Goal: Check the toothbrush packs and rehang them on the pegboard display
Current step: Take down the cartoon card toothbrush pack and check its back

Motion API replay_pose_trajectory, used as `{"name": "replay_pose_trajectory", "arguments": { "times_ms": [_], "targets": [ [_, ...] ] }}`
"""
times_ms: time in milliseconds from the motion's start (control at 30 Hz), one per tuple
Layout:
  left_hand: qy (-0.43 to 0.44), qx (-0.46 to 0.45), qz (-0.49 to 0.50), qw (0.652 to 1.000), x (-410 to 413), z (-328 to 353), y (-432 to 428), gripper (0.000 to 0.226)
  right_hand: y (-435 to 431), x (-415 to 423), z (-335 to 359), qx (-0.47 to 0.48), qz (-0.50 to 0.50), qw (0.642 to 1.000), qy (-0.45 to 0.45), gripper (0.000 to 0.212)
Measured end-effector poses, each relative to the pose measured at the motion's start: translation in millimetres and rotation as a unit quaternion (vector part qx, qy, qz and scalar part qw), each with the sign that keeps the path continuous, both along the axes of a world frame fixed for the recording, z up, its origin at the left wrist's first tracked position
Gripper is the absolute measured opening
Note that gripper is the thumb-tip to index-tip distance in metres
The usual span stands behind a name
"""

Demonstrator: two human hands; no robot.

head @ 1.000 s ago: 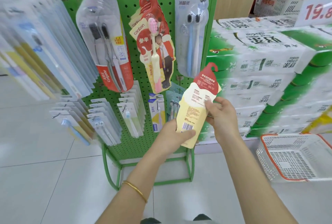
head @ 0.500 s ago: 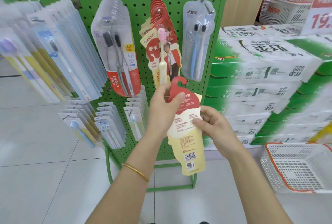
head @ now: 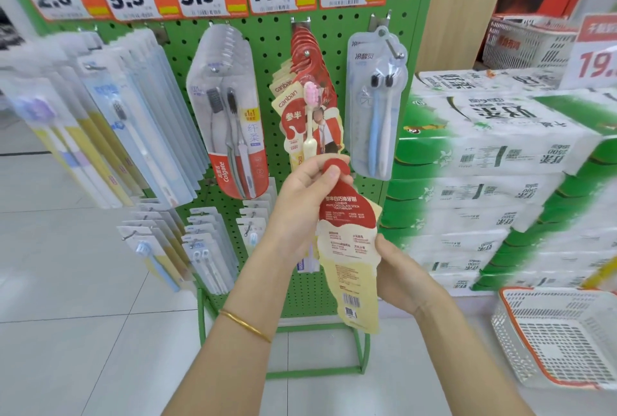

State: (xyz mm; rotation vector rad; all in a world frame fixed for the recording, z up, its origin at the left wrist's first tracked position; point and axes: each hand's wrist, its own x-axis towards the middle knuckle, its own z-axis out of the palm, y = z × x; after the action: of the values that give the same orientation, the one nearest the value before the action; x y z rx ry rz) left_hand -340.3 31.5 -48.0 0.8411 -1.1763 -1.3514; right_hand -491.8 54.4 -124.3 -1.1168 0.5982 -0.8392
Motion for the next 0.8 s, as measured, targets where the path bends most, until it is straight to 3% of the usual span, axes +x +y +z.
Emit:
{"name": "replay_pose_trajectory", "arguments": {
  "times_ms": [200,367,533,667,800],
  "targets": [
    [0.087,-0.045,-0.043,0.994,4,17,-3,0.016,-13,16,17,-0.077,0.004,0.997,0.019,0.085],
    [0.149,-0.076,-0.069,0.983,13,36,-9,0.021,-21,23,42,-0.14,-0.055,0.987,0.053,0.066],
    [0.124,-0.097,0.006,0.988,23,50,-7,0.035,-28,31,69,-0.167,-0.18,0.969,0.032,0.052],
    [0.072,-0.123,0.093,0.985,28,51,-4,0.032,-40,40,91,-0.193,-0.316,0.928,0.047,0.041],
    [0.0,-0.141,0.179,0.974,27,49,-3,0.03,-51,49,95,-0.201,-0.356,0.907,0.095,0.038]
  ]
}}
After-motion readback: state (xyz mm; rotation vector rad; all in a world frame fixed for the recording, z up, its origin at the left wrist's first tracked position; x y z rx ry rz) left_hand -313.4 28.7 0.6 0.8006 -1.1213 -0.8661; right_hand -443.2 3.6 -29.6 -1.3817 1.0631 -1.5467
